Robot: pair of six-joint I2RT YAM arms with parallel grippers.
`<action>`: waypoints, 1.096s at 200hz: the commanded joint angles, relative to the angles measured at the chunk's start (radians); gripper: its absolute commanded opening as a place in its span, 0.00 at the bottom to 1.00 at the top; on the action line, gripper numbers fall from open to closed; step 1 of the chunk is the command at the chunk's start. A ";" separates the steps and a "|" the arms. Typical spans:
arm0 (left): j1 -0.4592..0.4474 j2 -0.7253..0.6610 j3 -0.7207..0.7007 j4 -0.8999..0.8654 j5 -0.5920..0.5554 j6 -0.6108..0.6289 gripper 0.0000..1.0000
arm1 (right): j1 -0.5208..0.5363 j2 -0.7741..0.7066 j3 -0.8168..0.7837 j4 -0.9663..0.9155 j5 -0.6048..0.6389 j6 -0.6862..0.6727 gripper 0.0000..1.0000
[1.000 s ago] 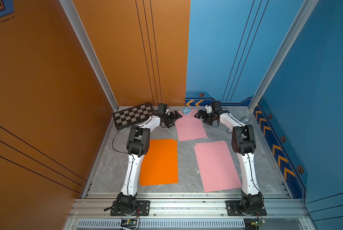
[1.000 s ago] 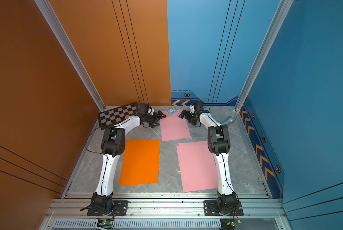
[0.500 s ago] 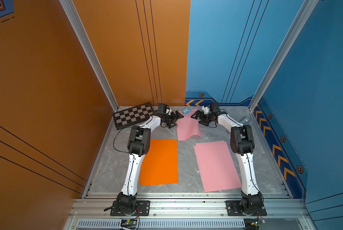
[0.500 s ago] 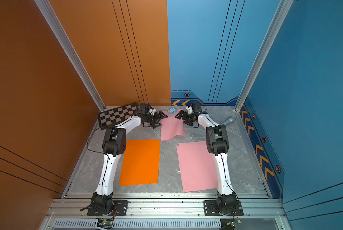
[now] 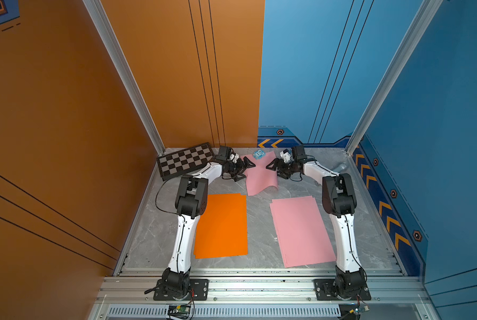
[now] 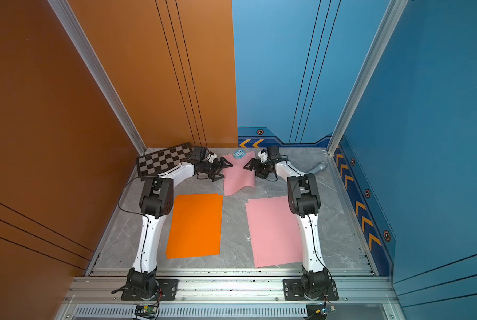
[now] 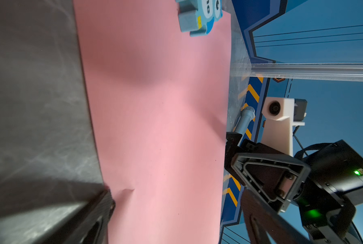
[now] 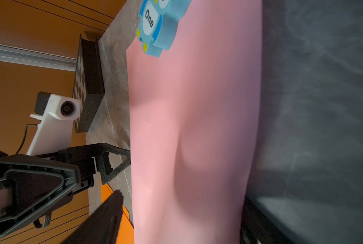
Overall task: Sort the scattered colored papers by color
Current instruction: Pick up the colored paper from the center of the board.
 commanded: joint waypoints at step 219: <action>0.010 -0.080 -0.096 -0.086 0.027 0.058 0.98 | -0.060 -0.087 -0.114 0.144 -0.163 0.176 0.58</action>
